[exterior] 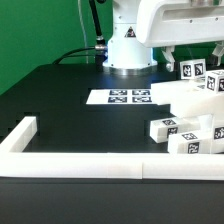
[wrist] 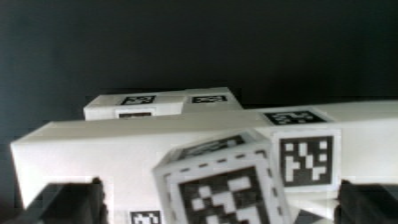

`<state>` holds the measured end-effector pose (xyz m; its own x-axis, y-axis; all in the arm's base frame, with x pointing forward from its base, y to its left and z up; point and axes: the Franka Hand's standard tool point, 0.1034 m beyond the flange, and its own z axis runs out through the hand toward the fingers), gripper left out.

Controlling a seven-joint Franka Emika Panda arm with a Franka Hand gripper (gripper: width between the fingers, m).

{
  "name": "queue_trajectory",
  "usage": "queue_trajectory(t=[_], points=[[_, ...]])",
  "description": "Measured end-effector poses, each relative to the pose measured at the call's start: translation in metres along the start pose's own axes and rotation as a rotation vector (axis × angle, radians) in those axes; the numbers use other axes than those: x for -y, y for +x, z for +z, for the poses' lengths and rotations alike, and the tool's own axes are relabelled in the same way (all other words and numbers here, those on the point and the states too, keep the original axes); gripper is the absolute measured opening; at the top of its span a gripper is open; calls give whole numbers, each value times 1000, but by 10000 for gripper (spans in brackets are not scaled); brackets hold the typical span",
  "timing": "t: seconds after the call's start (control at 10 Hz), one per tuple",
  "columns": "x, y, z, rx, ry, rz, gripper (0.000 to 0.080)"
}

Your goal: Assemble chair

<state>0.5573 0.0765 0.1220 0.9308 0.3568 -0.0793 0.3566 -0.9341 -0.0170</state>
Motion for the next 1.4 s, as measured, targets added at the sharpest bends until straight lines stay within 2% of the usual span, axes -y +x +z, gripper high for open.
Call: queue_trajectory(t=[0.1,0.2,0.3,0.4,0.8,1.4], points=[[-1,0,0,2,-6,-35,560],[-1,0,0,2,-6,-22,425],[-1,0,0,2,-6,-21,425],[-2,0,0,2,-6,-21,285],[-2,0,0,2,-6,37,285],[-1,0,0,1,-4,477,287]])
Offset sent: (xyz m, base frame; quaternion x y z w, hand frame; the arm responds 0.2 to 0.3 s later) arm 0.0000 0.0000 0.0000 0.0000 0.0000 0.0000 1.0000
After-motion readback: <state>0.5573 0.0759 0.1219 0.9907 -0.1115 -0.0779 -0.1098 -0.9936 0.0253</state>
